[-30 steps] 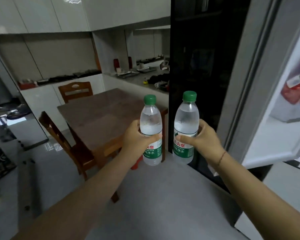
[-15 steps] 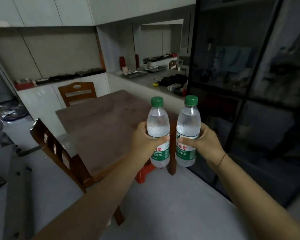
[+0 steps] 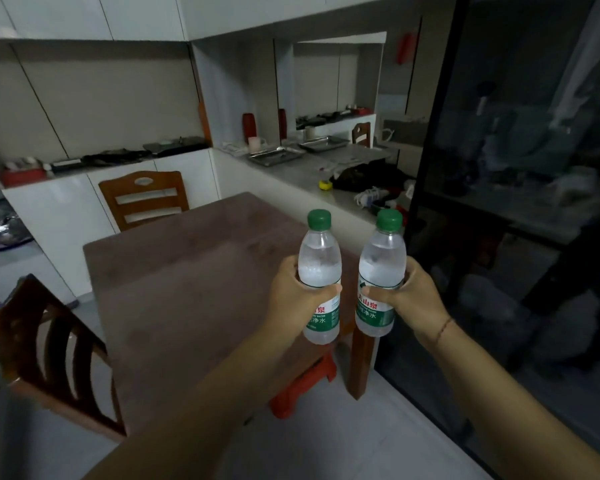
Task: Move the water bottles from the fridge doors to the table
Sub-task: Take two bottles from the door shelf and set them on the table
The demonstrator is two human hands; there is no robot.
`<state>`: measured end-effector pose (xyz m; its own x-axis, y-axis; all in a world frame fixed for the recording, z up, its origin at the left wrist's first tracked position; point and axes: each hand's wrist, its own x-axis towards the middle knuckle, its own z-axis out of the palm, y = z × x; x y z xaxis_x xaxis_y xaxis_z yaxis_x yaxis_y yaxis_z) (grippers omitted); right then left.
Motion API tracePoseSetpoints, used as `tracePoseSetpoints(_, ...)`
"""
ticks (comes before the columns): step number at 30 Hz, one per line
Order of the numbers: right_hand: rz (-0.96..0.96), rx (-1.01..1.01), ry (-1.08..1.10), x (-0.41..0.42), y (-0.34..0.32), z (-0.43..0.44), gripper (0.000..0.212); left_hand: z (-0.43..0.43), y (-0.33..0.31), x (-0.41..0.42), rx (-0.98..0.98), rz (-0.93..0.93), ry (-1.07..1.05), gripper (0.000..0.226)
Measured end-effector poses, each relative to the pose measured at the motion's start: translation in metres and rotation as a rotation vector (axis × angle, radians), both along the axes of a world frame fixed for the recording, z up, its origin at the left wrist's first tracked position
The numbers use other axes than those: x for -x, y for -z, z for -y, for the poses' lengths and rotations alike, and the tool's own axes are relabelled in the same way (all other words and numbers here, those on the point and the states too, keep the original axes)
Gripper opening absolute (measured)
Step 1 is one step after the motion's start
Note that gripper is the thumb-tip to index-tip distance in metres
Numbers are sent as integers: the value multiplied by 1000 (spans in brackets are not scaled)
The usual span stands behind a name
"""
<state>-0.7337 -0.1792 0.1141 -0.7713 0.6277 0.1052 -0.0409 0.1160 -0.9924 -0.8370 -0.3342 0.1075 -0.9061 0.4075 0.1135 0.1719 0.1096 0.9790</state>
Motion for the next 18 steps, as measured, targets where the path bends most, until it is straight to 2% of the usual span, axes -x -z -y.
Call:
tracePoseSetpoints(6,14,7,12,100,14,-42,58,-42,11,101,-6,18,67,43)
tracePoseSetpoints(10,37,24,38,162,27,-66,62,-66,25,166,43,43,55,60)
tracePoseSetpoints(18,143,28,-21,259,62,-123,62,-116,63,269,139,63,-17,79)
